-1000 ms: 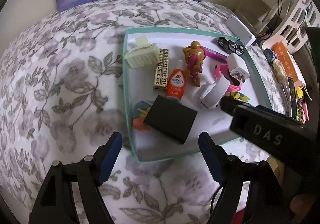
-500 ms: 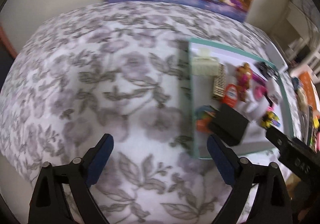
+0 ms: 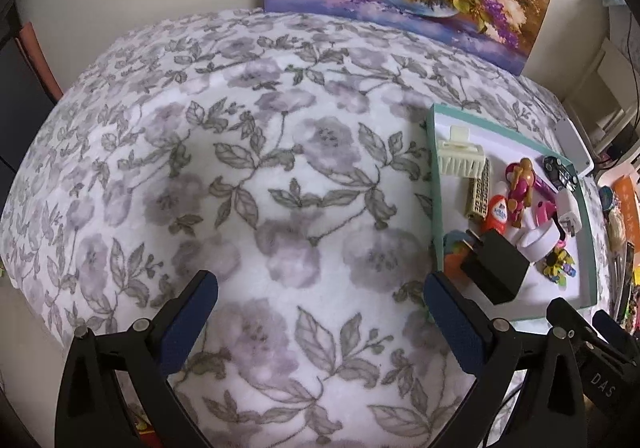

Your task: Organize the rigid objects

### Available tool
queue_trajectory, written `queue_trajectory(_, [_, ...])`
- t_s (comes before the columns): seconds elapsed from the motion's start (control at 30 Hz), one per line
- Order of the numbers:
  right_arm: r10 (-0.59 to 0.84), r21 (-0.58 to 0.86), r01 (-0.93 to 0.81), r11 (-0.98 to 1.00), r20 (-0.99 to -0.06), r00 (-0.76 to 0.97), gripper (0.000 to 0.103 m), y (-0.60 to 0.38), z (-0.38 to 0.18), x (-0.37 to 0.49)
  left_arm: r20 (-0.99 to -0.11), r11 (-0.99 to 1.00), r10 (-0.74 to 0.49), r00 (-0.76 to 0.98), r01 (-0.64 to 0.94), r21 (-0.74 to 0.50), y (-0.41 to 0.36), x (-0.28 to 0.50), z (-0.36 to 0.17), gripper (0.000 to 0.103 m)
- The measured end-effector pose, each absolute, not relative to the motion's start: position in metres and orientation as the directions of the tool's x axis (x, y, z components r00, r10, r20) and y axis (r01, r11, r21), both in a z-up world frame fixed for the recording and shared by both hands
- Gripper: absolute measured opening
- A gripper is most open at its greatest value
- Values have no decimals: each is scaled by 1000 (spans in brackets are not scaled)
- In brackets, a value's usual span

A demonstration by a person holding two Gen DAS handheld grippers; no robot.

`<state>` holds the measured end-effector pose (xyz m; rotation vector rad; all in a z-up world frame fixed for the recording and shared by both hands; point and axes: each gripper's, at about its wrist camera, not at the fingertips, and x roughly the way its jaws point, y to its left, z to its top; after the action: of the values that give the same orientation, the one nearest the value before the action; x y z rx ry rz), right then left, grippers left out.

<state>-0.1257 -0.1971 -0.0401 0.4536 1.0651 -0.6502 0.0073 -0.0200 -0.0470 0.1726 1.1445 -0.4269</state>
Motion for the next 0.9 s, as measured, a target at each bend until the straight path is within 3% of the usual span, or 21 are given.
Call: queue_trajectory(0.9, [-306,-7,633,774,-879,365,103,-186,-27,-120,-891,907,-157,426,419,40,-28,-3,-30,102])
